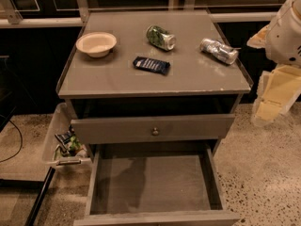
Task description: Place rxbar blueberry into middle drawer
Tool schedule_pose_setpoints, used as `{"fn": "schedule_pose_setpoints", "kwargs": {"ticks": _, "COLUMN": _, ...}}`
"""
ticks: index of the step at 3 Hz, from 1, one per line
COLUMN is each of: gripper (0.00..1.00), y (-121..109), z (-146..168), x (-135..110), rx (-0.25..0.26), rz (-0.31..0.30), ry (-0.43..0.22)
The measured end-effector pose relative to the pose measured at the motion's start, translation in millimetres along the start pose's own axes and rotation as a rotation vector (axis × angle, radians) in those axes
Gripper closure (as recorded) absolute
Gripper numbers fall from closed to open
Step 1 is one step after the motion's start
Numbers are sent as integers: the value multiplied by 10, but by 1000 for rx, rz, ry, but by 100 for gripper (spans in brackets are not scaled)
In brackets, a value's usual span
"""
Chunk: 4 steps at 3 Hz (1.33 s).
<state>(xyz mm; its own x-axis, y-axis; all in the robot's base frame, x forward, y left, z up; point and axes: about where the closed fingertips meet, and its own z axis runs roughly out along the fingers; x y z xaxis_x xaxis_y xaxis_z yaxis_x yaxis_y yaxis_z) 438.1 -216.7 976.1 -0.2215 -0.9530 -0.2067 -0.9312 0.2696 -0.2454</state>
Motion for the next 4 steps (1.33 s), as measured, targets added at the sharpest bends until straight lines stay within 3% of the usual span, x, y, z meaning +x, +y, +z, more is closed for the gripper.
{"fn": "schedule_pose_setpoints", "kwargs": {"ticks": 1, "gripper": 0, "y": -32, "z": 1, "x": -30, "rx": 13, "rz": -3, "ry": -7}}
{"fn": "schedule_pose_setpoints", "kwargs": {"ticks": 2, "gripper": 0, "y": -187, "z": 98, "x": -223, "rx": 47, "rz": -53, "ry": -36}}
{"fn": "schedule_pose_setpoints", "kwargs": {"ticks": 3, "gripper": 0, "y": -402, "z": 294, "x": -490, "rx": 66, "rz": -105, "ry": -88}}
{"fn": "schedule_pose_setpoints", "kwargs": {"ticks": 4, "gripper": 0, "y": -624, "z": 493, "x": -609, "rx": 90, "rz": -127, "ry": -151}}
